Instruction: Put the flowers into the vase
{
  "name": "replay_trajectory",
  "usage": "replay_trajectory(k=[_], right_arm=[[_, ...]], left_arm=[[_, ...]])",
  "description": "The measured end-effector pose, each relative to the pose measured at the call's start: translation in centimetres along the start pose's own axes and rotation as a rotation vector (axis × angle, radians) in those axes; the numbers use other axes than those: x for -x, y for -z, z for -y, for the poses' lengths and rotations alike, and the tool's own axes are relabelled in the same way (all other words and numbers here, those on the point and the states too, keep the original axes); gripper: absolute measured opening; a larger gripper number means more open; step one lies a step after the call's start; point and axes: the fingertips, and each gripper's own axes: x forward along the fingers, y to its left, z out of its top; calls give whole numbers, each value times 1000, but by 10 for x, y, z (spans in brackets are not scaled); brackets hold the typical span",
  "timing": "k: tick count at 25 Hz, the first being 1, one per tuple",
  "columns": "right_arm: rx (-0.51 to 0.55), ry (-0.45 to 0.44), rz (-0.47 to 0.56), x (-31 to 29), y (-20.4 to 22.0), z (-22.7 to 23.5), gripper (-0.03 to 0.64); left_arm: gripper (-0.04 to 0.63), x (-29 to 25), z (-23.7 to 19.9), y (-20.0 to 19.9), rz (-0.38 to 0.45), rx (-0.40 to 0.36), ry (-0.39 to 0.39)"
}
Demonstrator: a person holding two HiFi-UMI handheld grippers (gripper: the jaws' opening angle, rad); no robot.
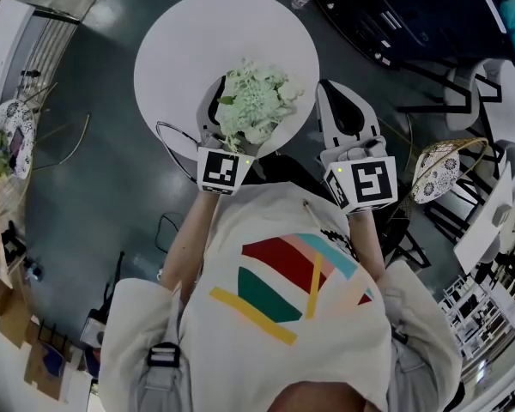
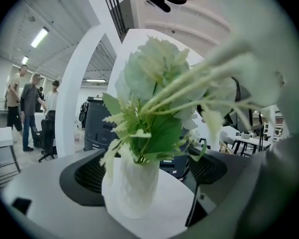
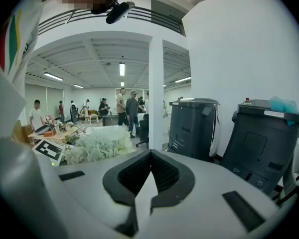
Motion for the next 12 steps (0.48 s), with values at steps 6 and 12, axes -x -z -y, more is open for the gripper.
replay_trajectory(k=[6, 12], right_arm=[[1, -10, -4, -1, 0, -4, 9], [4, -34, 0, -5, 2, -11, 9]], left_arm=[[499, 9, -8, 12, -31, 13, -27], [499, 20, -13, 25, -55, 21, -57]])
